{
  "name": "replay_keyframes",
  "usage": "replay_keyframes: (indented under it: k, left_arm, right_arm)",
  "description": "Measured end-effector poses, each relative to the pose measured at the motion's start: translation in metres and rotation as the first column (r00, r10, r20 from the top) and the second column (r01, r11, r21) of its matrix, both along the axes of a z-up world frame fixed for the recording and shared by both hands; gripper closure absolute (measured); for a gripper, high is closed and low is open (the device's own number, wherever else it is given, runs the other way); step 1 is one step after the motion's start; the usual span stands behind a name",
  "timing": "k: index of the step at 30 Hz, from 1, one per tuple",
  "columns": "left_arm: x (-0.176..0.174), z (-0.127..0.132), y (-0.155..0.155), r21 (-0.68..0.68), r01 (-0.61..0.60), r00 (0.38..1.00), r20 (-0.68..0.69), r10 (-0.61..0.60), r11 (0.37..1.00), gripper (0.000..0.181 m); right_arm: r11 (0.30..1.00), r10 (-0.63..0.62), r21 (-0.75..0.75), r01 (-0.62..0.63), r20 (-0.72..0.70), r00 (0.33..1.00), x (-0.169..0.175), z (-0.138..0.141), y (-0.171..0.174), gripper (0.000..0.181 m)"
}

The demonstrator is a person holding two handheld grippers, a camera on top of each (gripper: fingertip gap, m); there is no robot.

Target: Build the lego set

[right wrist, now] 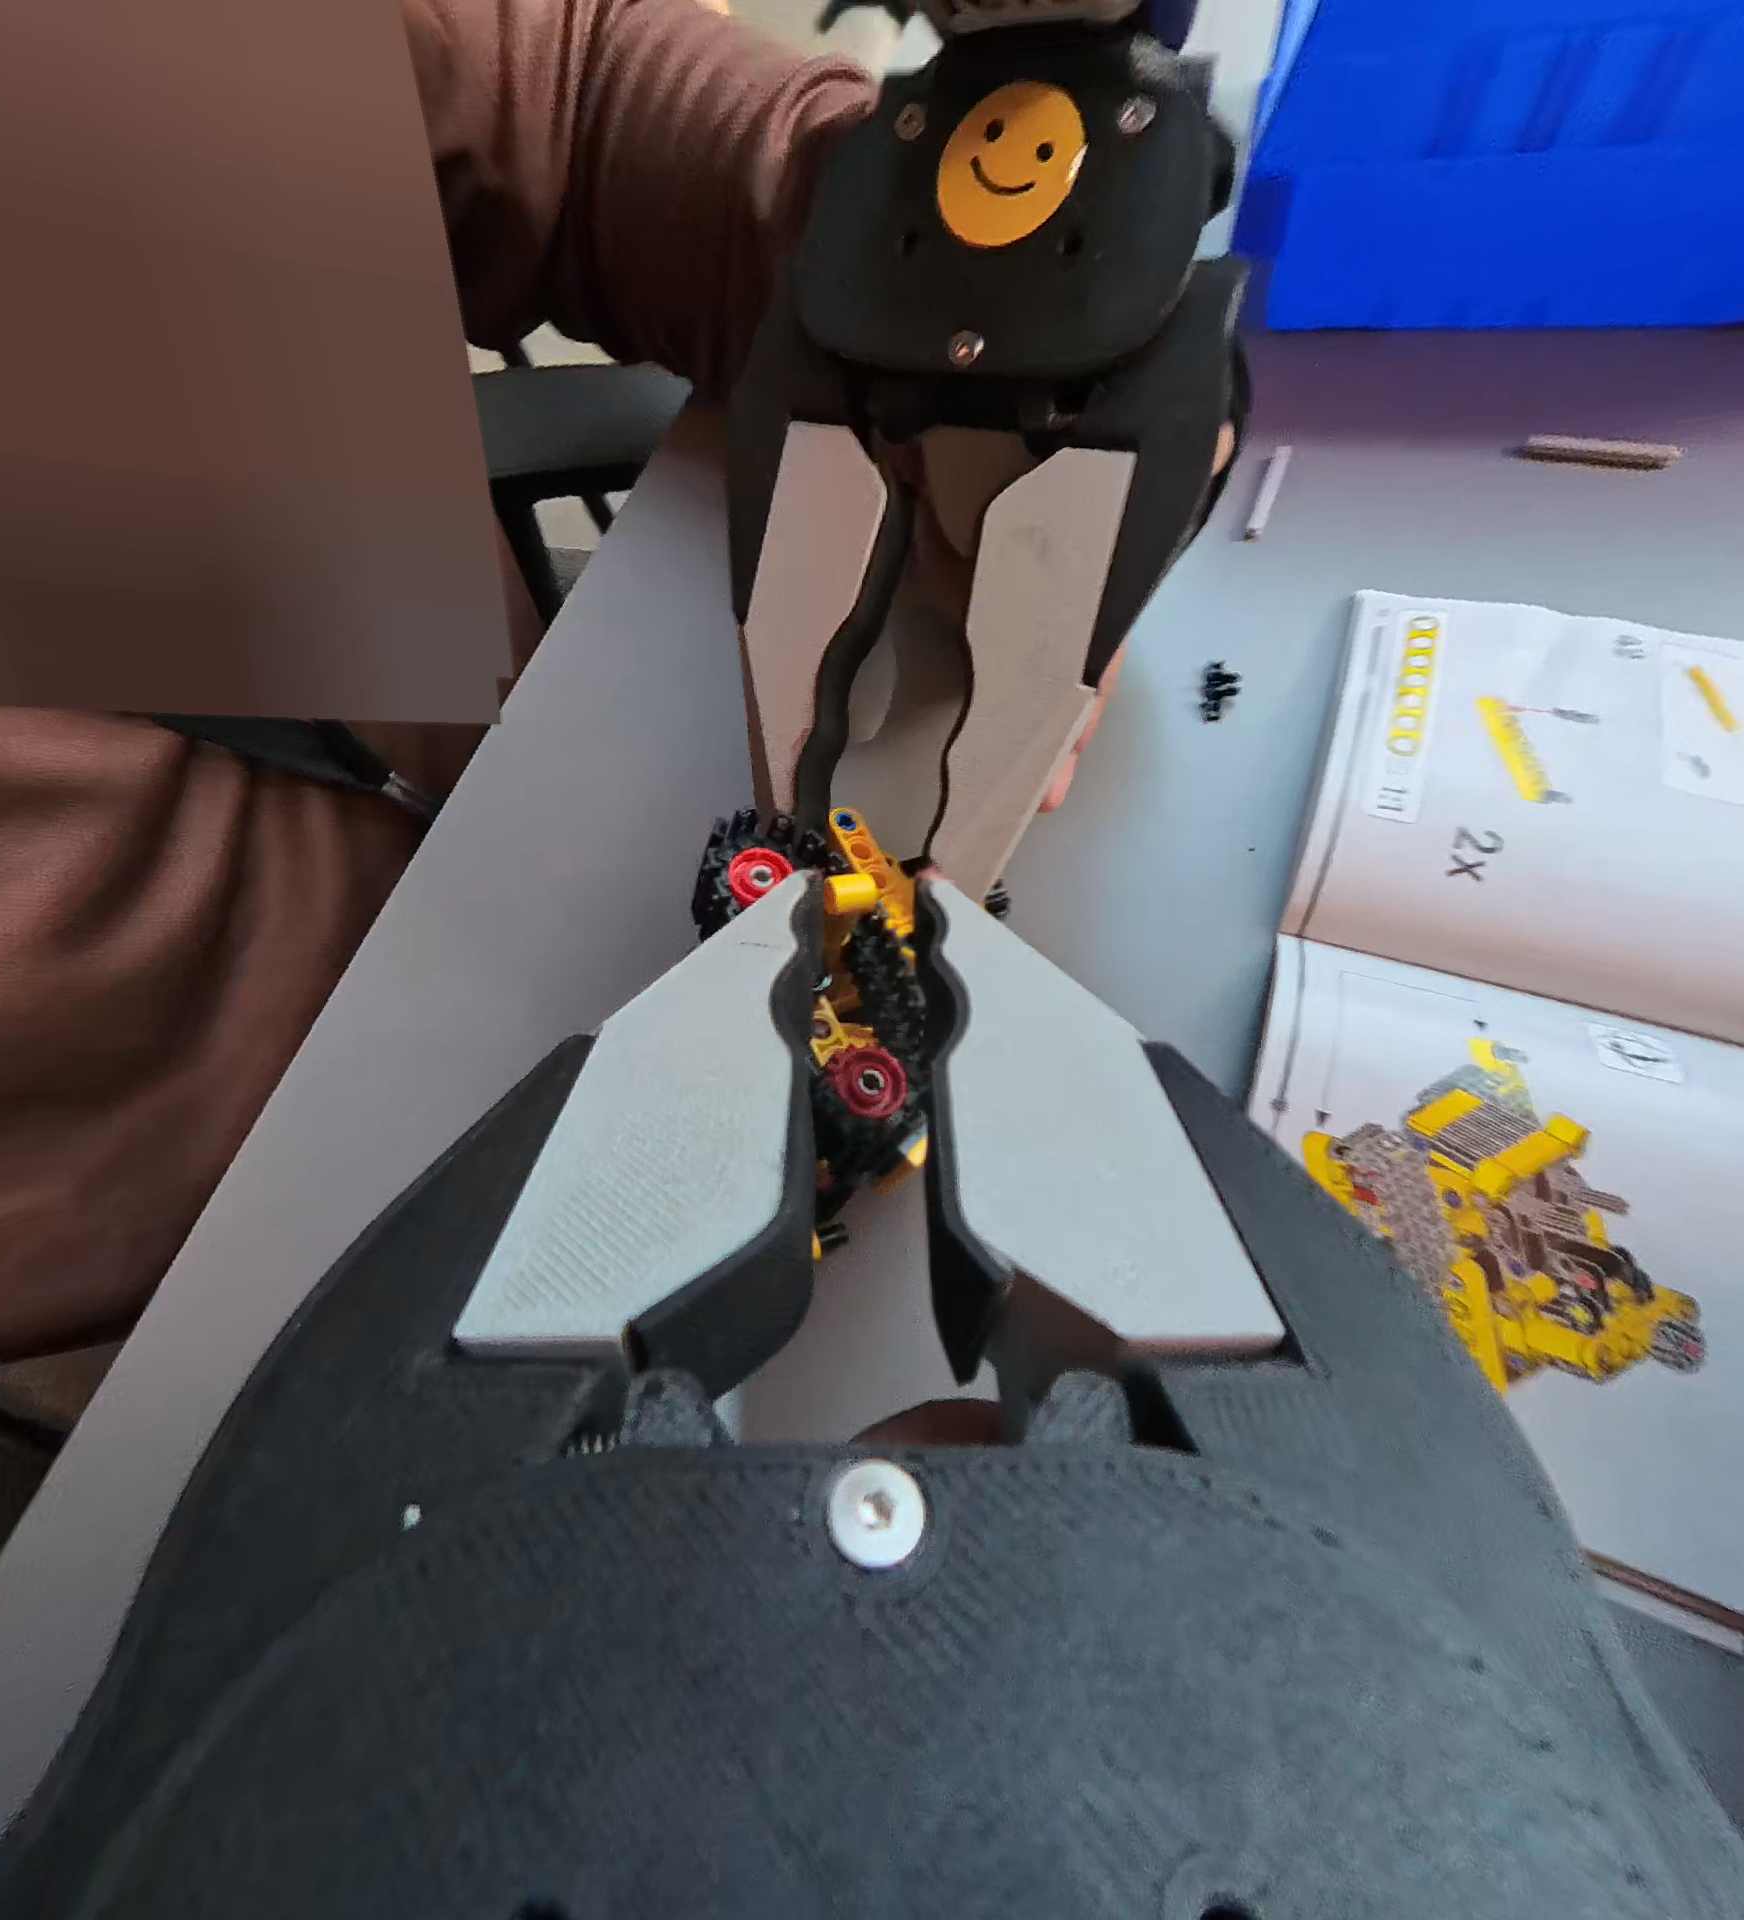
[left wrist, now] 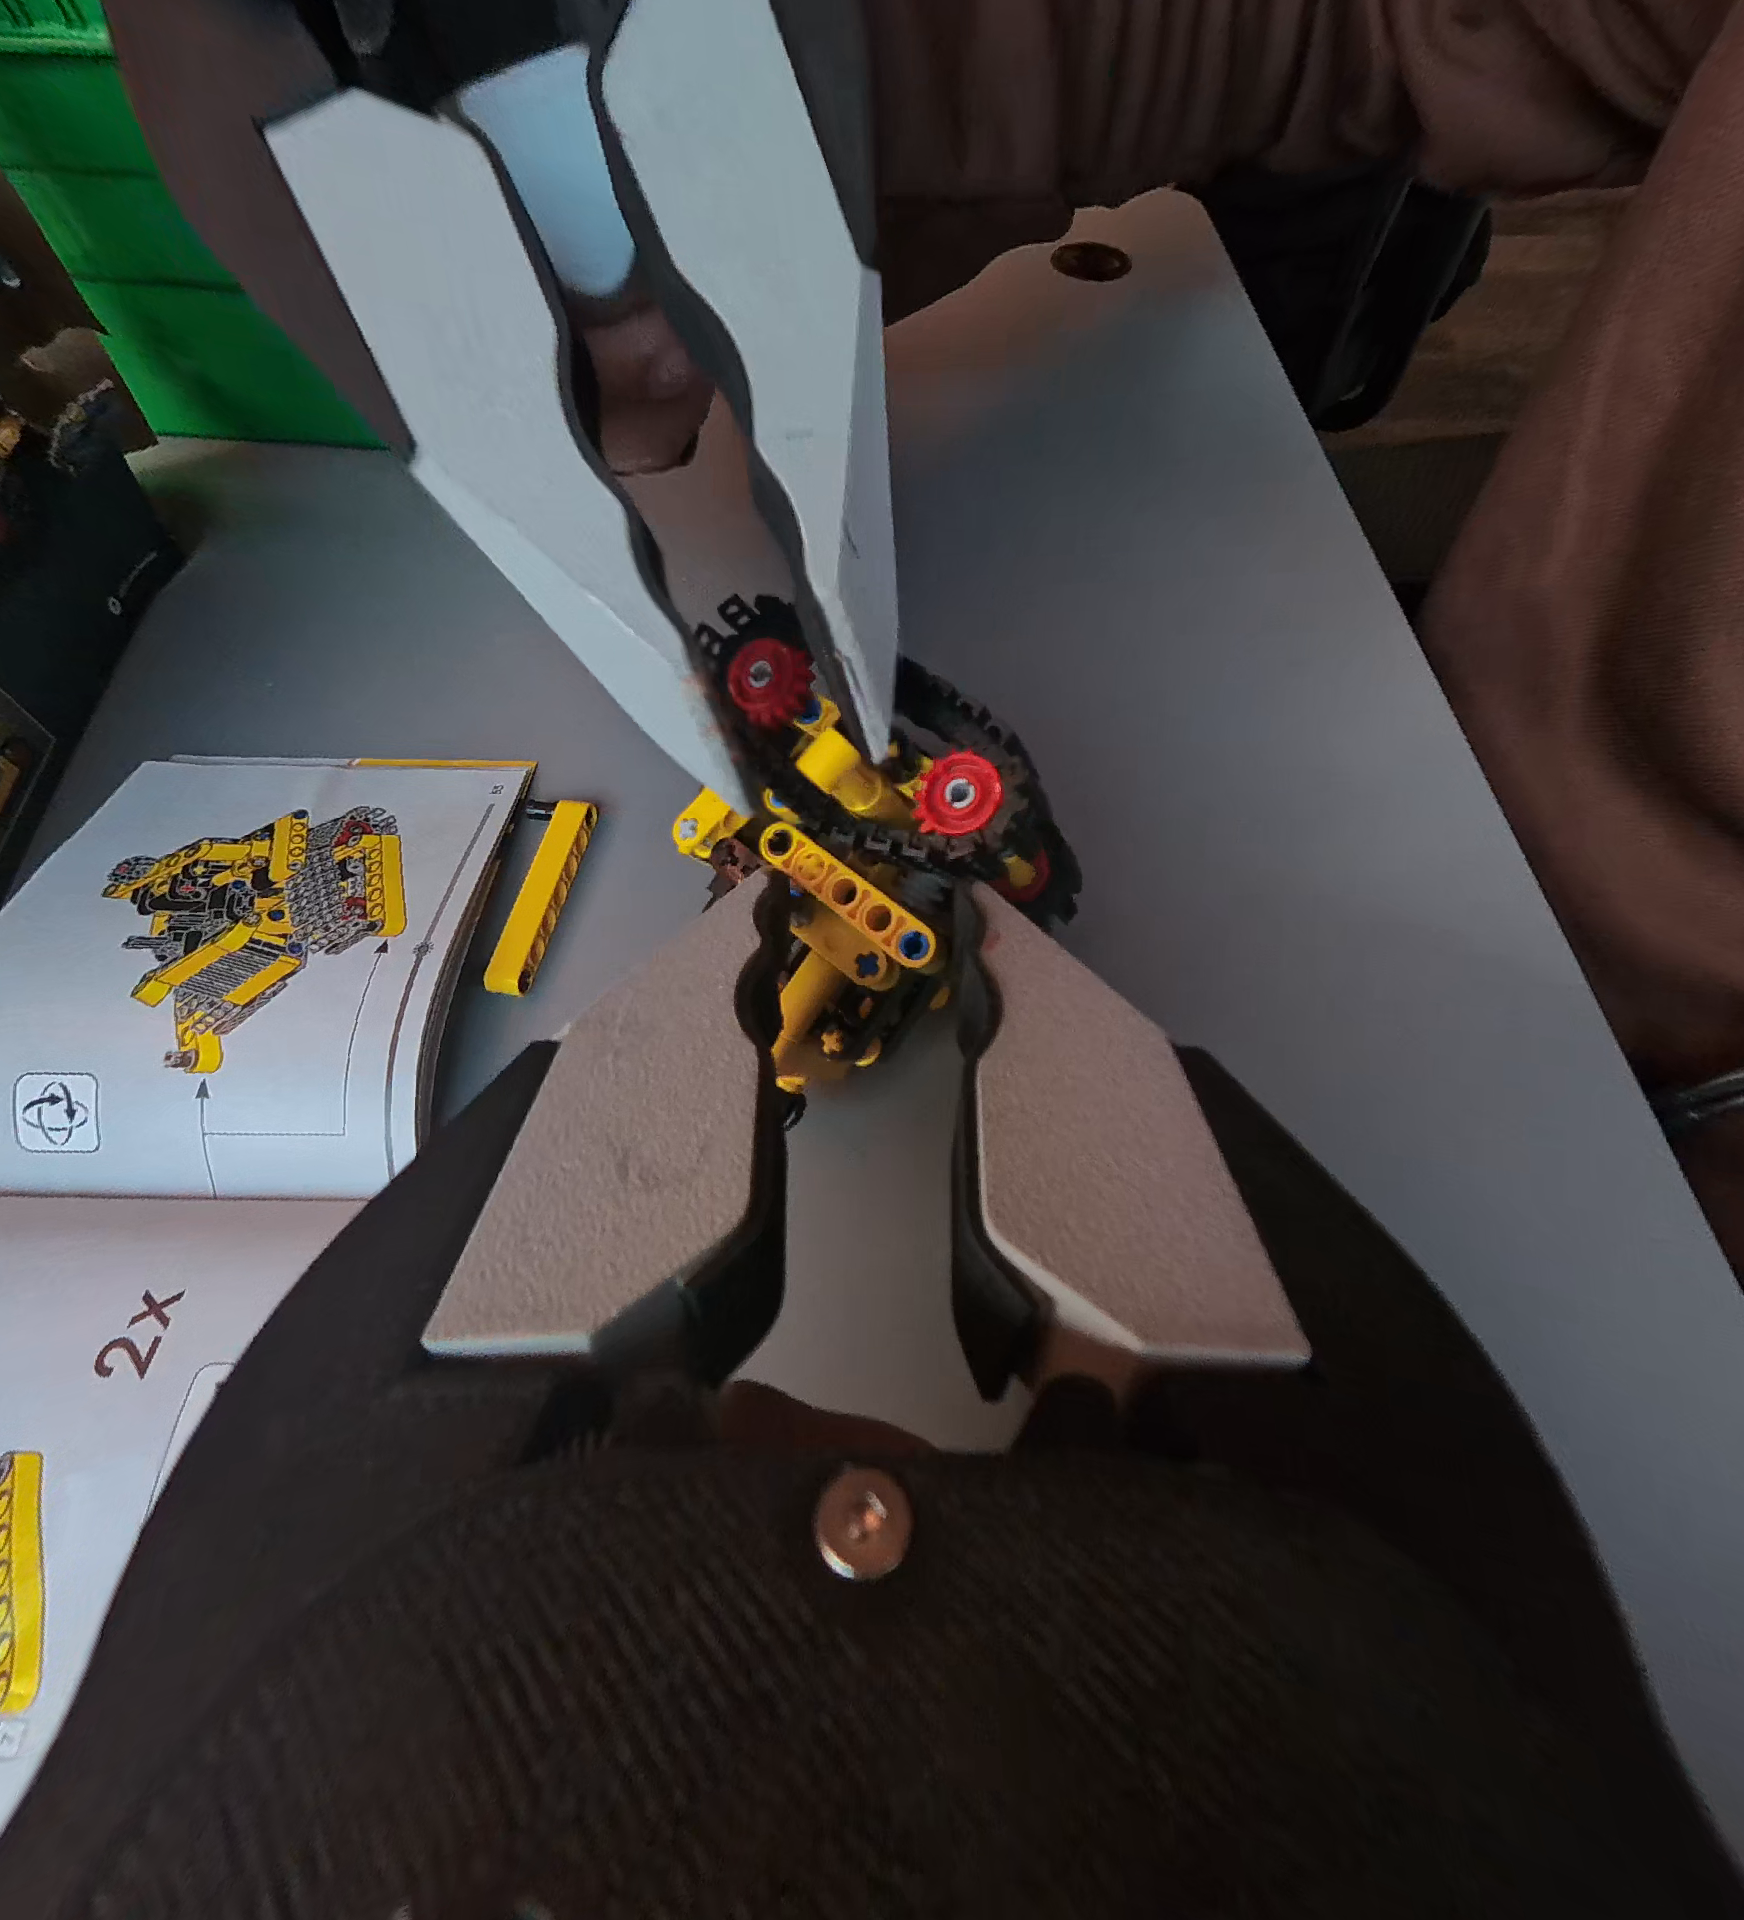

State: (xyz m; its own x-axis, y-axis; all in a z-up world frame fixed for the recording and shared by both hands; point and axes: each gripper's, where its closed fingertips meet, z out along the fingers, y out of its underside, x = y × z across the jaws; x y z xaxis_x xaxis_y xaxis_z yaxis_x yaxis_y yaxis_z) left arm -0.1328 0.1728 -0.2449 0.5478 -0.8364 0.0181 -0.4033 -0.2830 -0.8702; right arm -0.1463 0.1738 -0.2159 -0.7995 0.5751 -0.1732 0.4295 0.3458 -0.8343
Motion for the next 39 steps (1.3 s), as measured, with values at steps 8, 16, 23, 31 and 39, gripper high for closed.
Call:
replay_keyframes:
  k: [8, 16, 23, 31, 39]
  left_arm:
    - [-0.006, 0.000, -0.006, 0.025, 0.045, 0.999, -0.012, -0.045, 0.999, 0.152]
    - [-0.017, 0.001, -0.016, 0.028, 0.130, 0.991, 0.028, -0.130, 0.991, 0.152]
    - [-0.027, 0.001, -0.028, -0.021, 0.144, 0.990, 0.015, -0.144, 0.989, 0.134]
    - [-0.043, 0.029, -0.028, 0.034, 0.063, 0.992, 0.108, -0.066, 0.997, 0.134]
    - [-0.039, 0.025, -0.024, 0.034, 0.029, 0.993, 0.110, -0.033, 0.999, 0.134]
  right_arm:
    - [0.989, -0.145, -0.039, 0.142, -0.078, 0.986, 0.003, 0.028, 0.017, 0.164]
    - [0.960, -0.279, -0.053, 0.274, -0.110, 0.954, 0.016, 0.011, 0.032, 0.160]
    - [0.869, -0.489, 0.034, 0.493, -0.096, 0.867, 0.003, -0.015, 0.078, 0.157]
    - [0.830, -0.521, 0.201, 0.520, -0.053, 0.852, 0.001, -0.056, 0.083, 0.150]
    - [0.814, -0.513, 0.281, 0.508, -0.063, 0.856, -0.009, -0.074, 0.078, 0.150]
